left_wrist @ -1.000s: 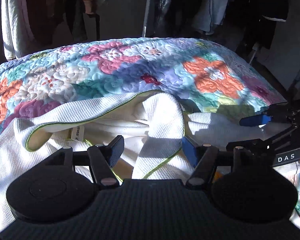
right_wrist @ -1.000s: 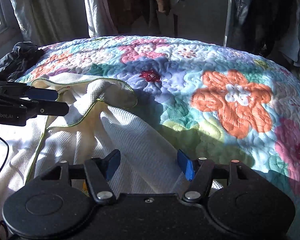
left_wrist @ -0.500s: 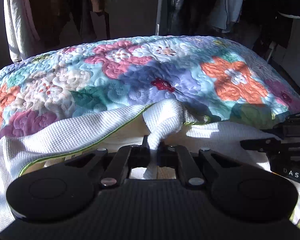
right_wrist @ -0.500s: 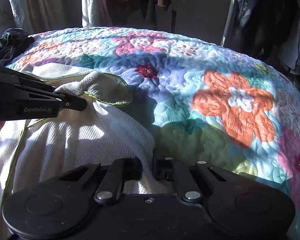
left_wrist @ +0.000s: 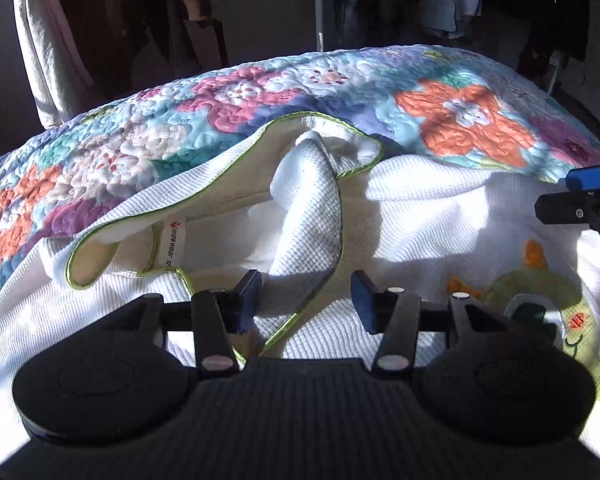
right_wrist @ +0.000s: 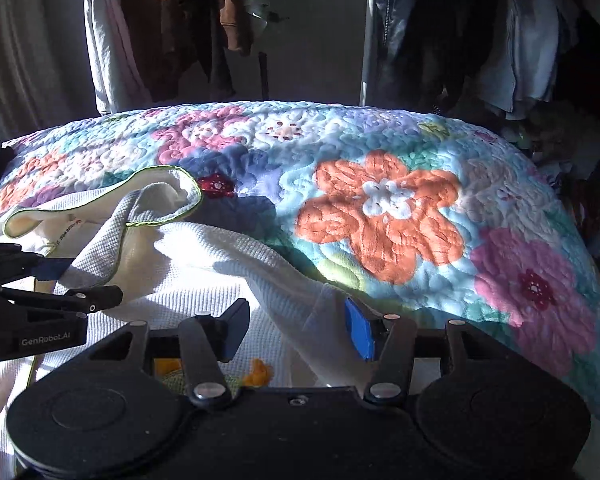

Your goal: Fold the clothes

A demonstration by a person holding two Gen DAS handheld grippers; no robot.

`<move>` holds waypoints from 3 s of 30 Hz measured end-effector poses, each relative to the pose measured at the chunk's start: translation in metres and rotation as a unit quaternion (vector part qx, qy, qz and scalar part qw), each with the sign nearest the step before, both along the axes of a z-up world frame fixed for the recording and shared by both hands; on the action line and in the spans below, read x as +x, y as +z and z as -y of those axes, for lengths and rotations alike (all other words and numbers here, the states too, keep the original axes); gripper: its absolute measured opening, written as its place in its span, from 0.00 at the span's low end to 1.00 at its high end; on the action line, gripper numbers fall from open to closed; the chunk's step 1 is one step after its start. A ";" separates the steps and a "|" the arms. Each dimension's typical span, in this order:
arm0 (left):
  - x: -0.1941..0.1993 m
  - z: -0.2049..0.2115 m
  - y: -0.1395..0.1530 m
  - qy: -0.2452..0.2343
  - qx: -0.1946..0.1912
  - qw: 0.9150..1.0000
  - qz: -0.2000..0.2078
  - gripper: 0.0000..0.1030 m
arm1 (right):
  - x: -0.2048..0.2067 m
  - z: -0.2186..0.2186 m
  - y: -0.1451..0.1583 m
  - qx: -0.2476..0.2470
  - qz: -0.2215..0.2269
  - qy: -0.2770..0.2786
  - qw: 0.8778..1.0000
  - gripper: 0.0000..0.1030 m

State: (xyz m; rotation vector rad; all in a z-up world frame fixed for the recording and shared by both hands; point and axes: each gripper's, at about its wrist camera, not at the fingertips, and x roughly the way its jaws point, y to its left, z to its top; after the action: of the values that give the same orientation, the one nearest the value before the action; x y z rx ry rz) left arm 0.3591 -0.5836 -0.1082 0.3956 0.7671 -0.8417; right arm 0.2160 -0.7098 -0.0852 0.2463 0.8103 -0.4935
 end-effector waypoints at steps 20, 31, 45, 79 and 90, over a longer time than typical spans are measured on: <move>-0.208 -0.039 0.081 -0.081 -0.024 0.996 -0.004 0.57 | -0.249 -0.006 0.039 0.172 0.010 0.003 0.985 0.56; -0.264 -0.094 0.141 -0.115 0.052 0.992 -0.023 0.57 | -0.334 -0.014 0.096 0.148 0.008 0.114 0.982 0.57; -0.316 -0.058 0.046 0.027 -0.067 0.996 -0.051 0.58 | -0.401 0.029 0.027 0.057 0.070 0.041 0.995 0.70; -0.294 -0.018 -0.019 0.027 0.044 0.998 0.031 0.06 | -0.350 0.126 -0.038 0.000 0.131 -0.191 0.973 0.01; -0.285 -0.056 -0.014 0.058 0.046 0.997 -0.014 0.06 | -0.403 0.178 -0.005 0.049 0.170 -0.213 0.961 0.10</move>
State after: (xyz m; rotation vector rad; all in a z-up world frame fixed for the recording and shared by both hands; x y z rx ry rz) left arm 0.0745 -0.5272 -0.1225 0.4180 0.8498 -0.7051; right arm -0.1873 -0.8874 -0.0905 0.5892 0.4413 -0.7903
